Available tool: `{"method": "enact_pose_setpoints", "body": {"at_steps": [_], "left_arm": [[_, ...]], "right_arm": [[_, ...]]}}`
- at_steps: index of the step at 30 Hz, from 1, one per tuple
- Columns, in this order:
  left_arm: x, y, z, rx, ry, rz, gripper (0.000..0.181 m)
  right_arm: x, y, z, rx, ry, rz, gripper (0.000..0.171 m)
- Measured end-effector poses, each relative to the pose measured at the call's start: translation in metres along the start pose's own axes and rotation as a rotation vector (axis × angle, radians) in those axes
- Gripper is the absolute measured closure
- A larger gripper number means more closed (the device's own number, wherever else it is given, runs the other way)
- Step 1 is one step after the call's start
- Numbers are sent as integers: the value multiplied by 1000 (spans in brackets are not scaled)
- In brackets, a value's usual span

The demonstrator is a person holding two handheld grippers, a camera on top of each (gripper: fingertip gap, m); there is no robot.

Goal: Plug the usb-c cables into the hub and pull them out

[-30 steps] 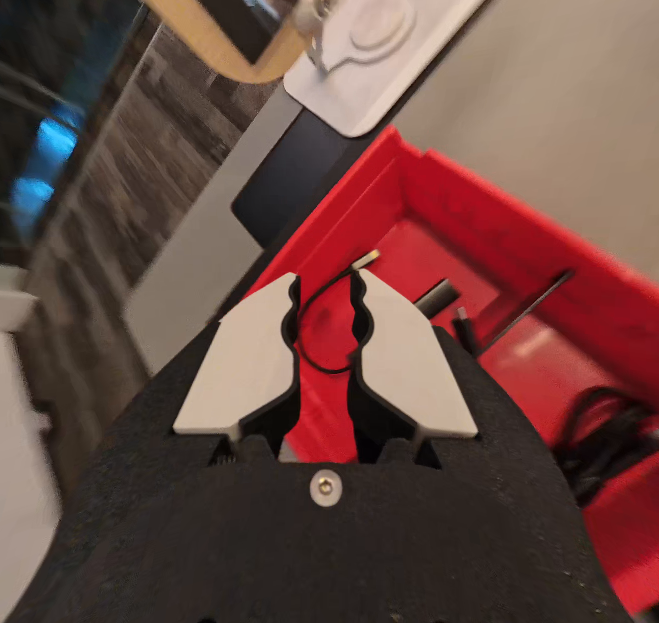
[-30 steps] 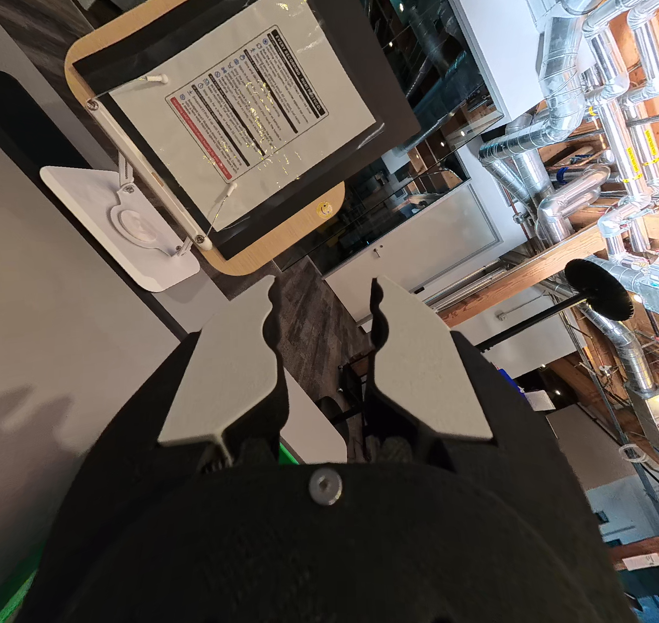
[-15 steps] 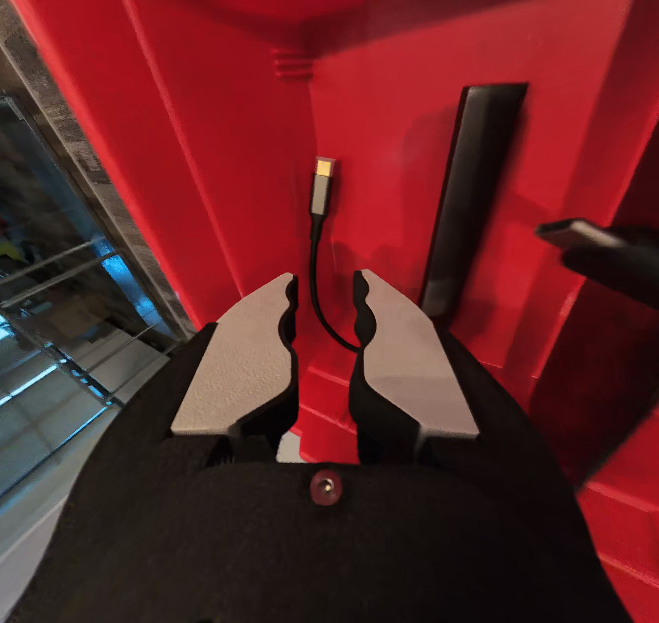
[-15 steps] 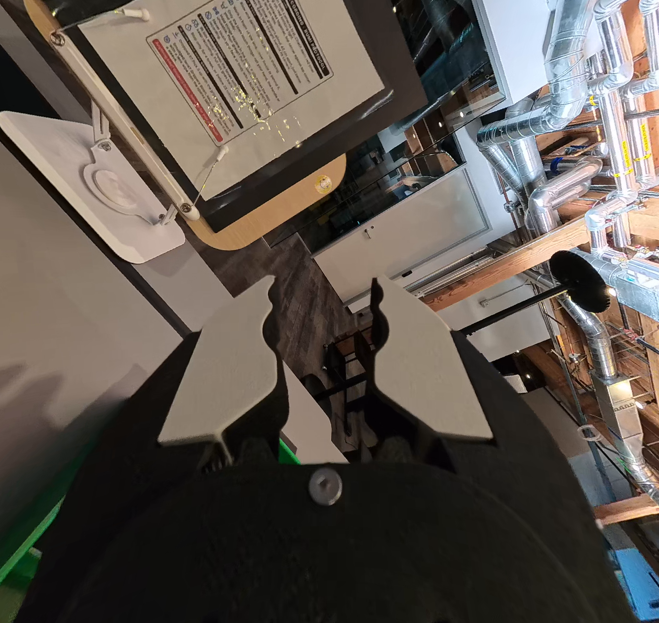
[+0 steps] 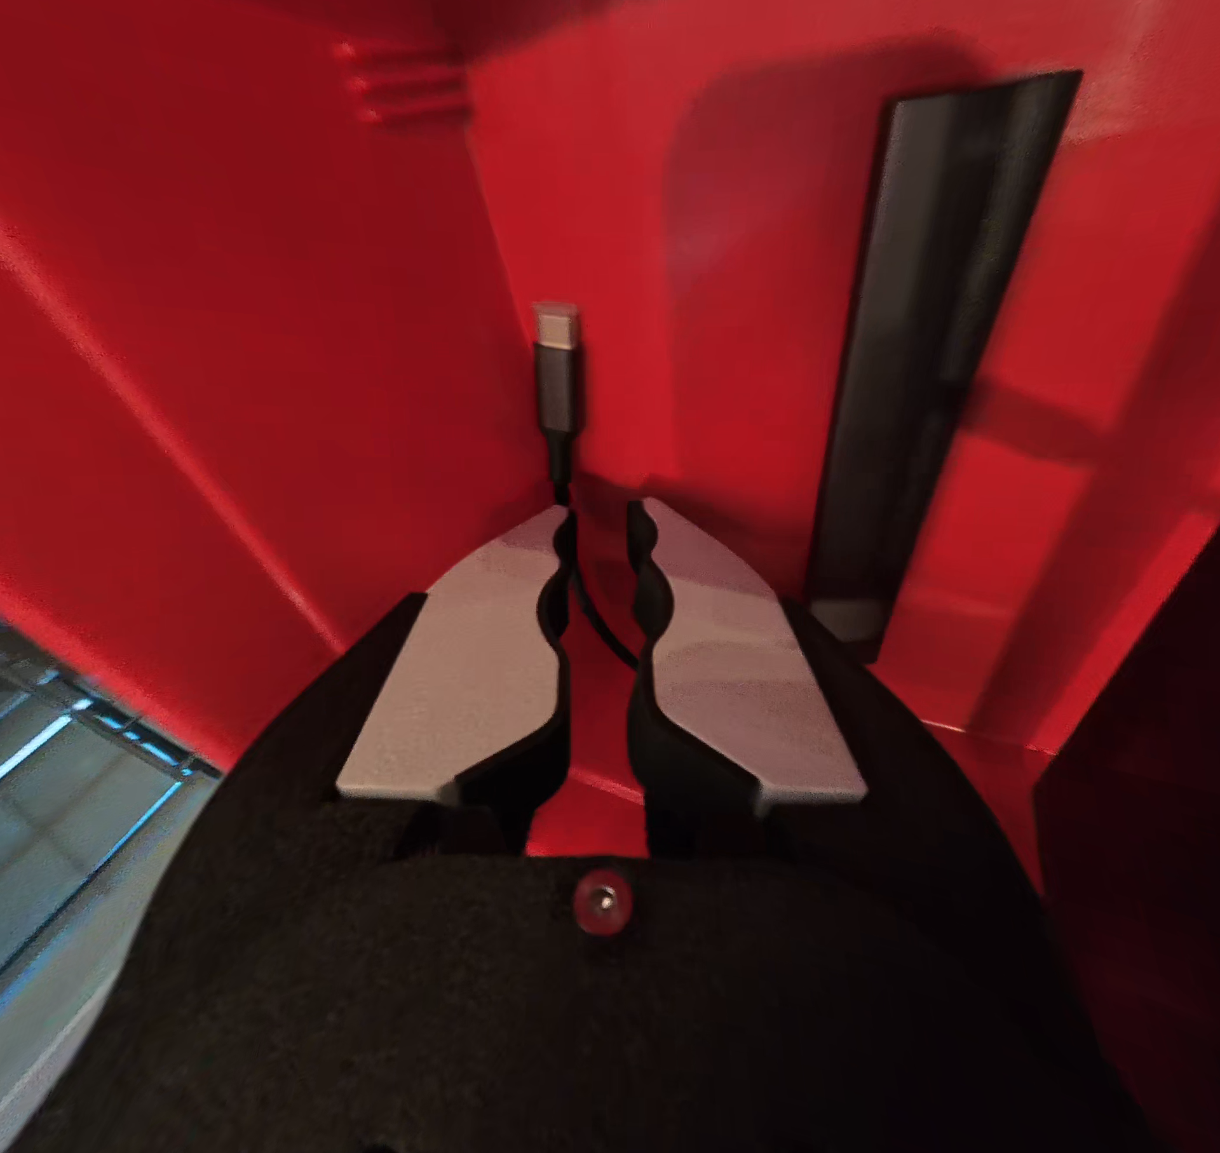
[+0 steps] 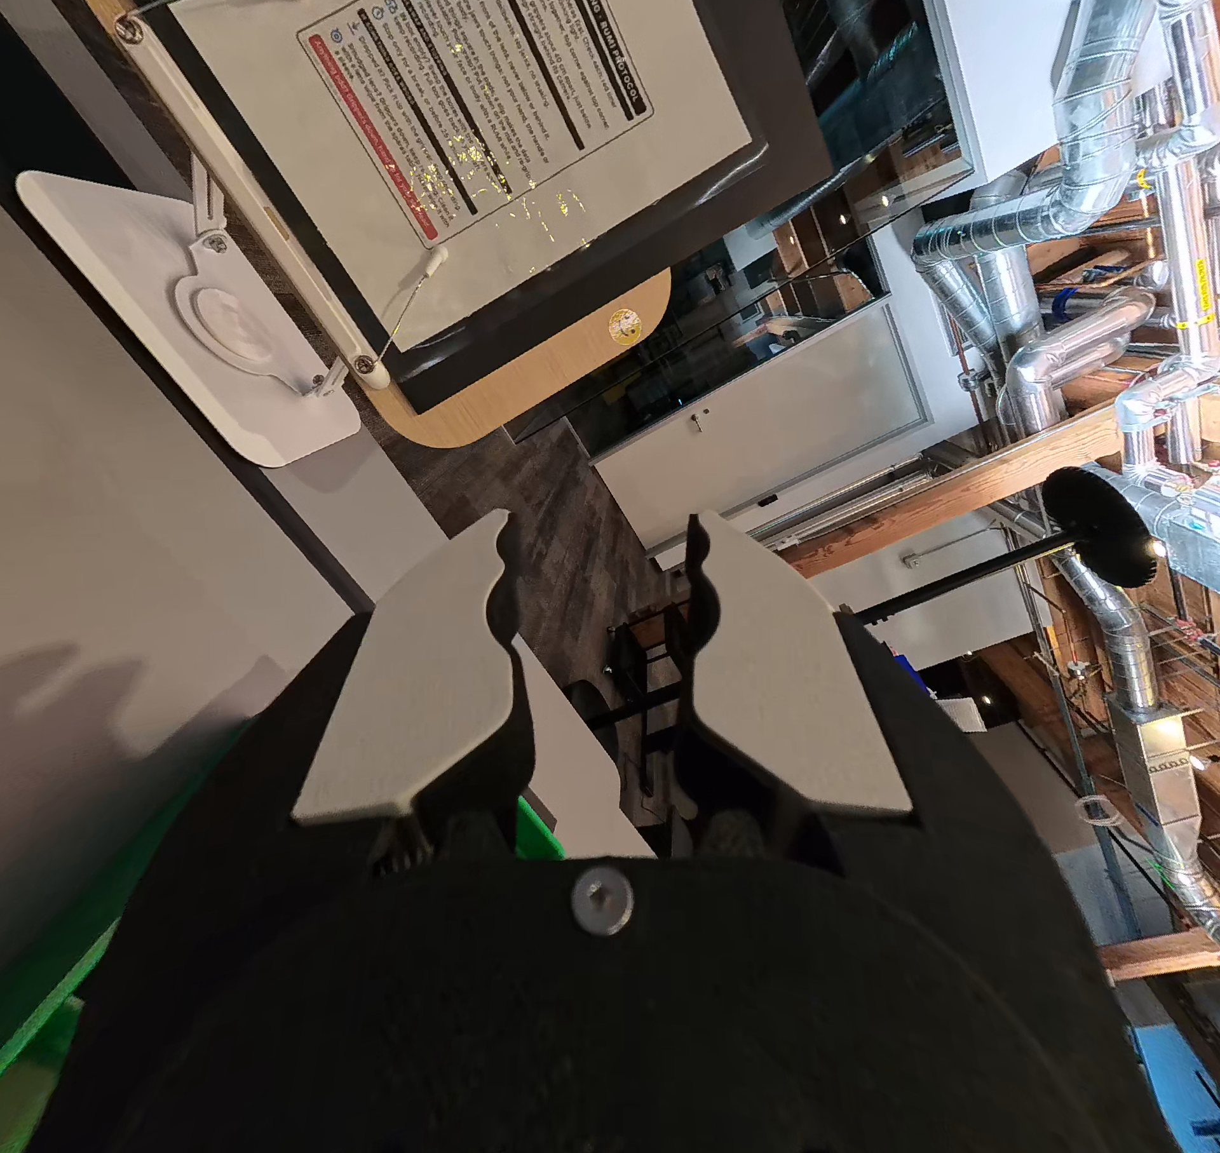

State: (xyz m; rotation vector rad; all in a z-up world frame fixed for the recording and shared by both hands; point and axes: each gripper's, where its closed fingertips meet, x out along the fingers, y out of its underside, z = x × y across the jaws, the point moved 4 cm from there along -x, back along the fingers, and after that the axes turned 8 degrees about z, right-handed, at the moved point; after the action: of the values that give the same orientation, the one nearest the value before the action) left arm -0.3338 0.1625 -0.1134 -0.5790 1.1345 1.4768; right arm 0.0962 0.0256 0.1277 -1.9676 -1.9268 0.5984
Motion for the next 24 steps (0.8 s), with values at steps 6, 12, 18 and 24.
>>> {"method": "enact_pose_setpoints", "body": {"at_steps": [6,12,18,24], "left_arm": [[0,2,-10,-18,79,20,181],[-34,0,-15,-185,388,-169,179],[-47,3,-33,-143,703,-139,150],[-42,-1,-53,-16,724,-110,148]], "right_arm": [[-1,0,1,-6,-16,-4,123],[0,2,1,-6,-24,3,122],[5,3,10,-38,-43,14,123],[12,5,17,-79,-46,42,122]]}}
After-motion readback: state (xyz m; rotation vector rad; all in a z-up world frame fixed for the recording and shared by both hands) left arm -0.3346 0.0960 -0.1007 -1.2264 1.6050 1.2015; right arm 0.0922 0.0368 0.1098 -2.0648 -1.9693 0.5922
